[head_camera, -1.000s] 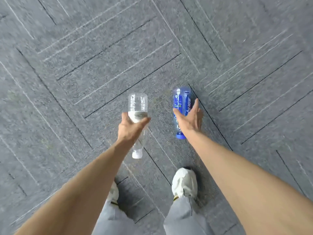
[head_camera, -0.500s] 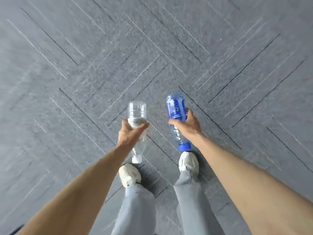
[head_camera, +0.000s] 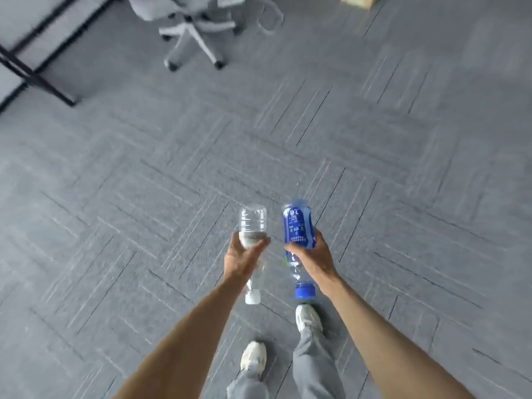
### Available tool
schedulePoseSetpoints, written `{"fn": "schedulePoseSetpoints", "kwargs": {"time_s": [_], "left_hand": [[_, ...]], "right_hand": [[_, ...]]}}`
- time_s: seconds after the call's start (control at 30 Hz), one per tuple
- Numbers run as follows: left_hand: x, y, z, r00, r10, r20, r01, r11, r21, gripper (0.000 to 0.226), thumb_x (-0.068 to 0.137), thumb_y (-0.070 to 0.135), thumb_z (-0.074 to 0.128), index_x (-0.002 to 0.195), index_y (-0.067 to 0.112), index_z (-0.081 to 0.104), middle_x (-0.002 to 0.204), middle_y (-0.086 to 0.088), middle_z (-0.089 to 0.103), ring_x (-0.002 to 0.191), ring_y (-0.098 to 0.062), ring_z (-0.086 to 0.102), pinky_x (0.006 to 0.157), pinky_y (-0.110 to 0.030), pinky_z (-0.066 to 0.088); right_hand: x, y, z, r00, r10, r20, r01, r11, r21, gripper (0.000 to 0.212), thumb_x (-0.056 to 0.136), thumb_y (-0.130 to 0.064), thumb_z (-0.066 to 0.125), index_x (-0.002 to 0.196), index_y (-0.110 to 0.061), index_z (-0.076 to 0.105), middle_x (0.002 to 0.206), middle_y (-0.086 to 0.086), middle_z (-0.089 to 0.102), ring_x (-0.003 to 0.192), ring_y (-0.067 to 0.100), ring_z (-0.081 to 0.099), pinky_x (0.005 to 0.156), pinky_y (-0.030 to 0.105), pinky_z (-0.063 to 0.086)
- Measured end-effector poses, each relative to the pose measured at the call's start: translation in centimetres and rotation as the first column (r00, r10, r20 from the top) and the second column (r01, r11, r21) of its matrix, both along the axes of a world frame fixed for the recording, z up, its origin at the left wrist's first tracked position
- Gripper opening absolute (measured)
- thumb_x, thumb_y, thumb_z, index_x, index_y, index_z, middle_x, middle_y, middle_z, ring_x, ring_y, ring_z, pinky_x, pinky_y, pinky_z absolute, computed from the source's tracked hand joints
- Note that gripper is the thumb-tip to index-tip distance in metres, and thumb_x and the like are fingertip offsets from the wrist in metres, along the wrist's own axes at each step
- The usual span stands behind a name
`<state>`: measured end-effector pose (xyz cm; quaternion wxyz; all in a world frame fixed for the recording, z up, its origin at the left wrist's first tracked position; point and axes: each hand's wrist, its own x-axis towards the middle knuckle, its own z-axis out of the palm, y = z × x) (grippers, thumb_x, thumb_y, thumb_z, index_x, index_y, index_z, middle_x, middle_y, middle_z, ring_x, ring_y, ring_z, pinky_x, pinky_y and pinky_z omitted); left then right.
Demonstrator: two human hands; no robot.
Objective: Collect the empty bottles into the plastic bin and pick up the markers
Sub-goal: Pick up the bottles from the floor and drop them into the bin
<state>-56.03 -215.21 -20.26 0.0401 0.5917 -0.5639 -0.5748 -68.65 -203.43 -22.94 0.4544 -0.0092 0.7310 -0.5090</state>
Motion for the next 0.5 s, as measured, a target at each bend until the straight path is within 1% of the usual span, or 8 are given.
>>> {"fn": "schedulePoseSetpoints", "kwargs": {"time_s": [0.07,0.13,0.2,0.27,0.3,0.4,0.43,0.5], "left_hand": [[-0.6,0.5,3.6,0.998,-0.038,-0.042,0.038,0.999,-0.014,0.044,0.066,0.054,0.078,0.1,0.037,0.056,0.091,0.006,0.071,0.083,-0.016,0.069,0.076,-0.047,0.06],[-1.0,1.4,6.8,0.993,-0.084,-0.088,0.083,0.996,-0.016,0.044,0.064,0.052,0.08,0.097,0.035,0.056,0.091,0.005,0.071,0.082,-0.017,0.069,0.076,-0.047,0.06],[-1.6,2.6,9.8,0.983,-0.117,-0.14,0.116,0.993,-0.016,0.037,0.07,0.042,0.081,0.094,0.03,0.056,0.088,0.003,0.069,0.078,-0.017,0.067,0.075,-0.048,0.059],[-2.1,4.2,12.2,0.966,-0.176,-0.191,0.177,0.984,-0.009,0.032,0.076,0.033,0.079,0.098,0.026,0.058,0.087,0.001,0.066,0.074,-0.016,0.064,0.076,-0.047,0.058],[-2.5,5.2,13.2,0.953,-0.217,-0.211,0.221,0.975,-0.007,0.034,0.077,0.034,0.079,0.102,0.024,0.058,0.089,0.001,0.066,0.077,-0.017,0.064,0.076,-0.046,0.058],[-3.9,9.1,15.8,0.898,-0.366,-0.244,0.38,0.925,0.009,0.038,0.075,0.036,0.08,0.103,0.026,0.057,0.093,0.002,0.064,0.089,-0.023,0.065,0.076,-0.042,0.06],[-4.6,10.8,16.5,0.871,-0.415,-0.263,0.433,0.902,0.008,0.036,0.075,0.035,0.08,0.102,0.026,0.057,0.092,0.002,0.063,0.089,-0.023,0.065,0.075,-0.042,0.059],[-6.3,14.9,18.1,0.813,-0.508,-0.286,0.53,0.848,0.002,0.031,0.076,0.034,0.08,0.093,0.028,0.055,0.091,0.0,0.063,0.082,-0.022,0.064,0.072,-0.04,0.058]], "right_hand": [[0.0,1.9,3.5,0.998,-0.059,-0.033,0.058,0.997,-0.048,0.051,0.06,-0.032,0.083,0.106,-0.032,0.062,0.092,-0.005,0.075,0.08,0.017,0.074,0.078,0.04,0.059],[0.3,4.3,6.6,0.989,-0.126,-0.074,0.12,0.99,-0.081,0.049,0.061,-0.033,0.085,0.106,-0.028,0.064,0.094,0.0,0.076,0.083,0.022,0.074,0.078,0.042,0.06],[0.7,6.8,9.7,0.975,-0.188,-0.121,0.174,0.978,-0.113,0.051,0.062,-0.038,0.085,0.107,-0.024,0.065,0.093,0.005,0.076,0.081,0.026,0.074,0.074,0.043,0.059],[1.4,9.4,12.5,0.952,-0.254,-0.169,0.233,0.963,-0.134,0.055,0.064,-0.044,0.084,0.111,-0.026,0.064,0.093,0.003,0.076,0.081,0.025,0.075,0.072,0.041,0.06],[1.8,10.8,13.7,0.936,-0.297,-0.189,0.275,0.952,-0.136,0.057,0.064,-0.046,0.084,0.113,-0.026,0.063,0.095,0.002,0.076,0.083,0.024,0.075,0.073,0.04,0.061],[2.9,15.1,16.5,0.862,-0.433,-0.265,0.399,0.9,-0.173,0.057,0.064,-0.042,0.084,0.113,-0.021,0.064,0.094,0.006,0.076,0.083,0.027,0.074,0.072,0.041,0.06],[3.1,16.9,17.3,0.821,-0.494,-0.285,0.46,0.869,-0.181,0.056,0.064,-0.04,0.084,0.113,-0.02,0.064,0.093,0.006,0.076,0.083,0.028,0.074,0.072,0.04,0.059],[3.3,20.8,18.8,0.729,-0.616,-0.299,0.577,0.788,-0.216,0.048,0.07,-0.028,0.084,0.111,-0.016,0.064,0.091,0.008,0.075,0.078,0.026,0.072,0.068,0.037,0.058]]}}
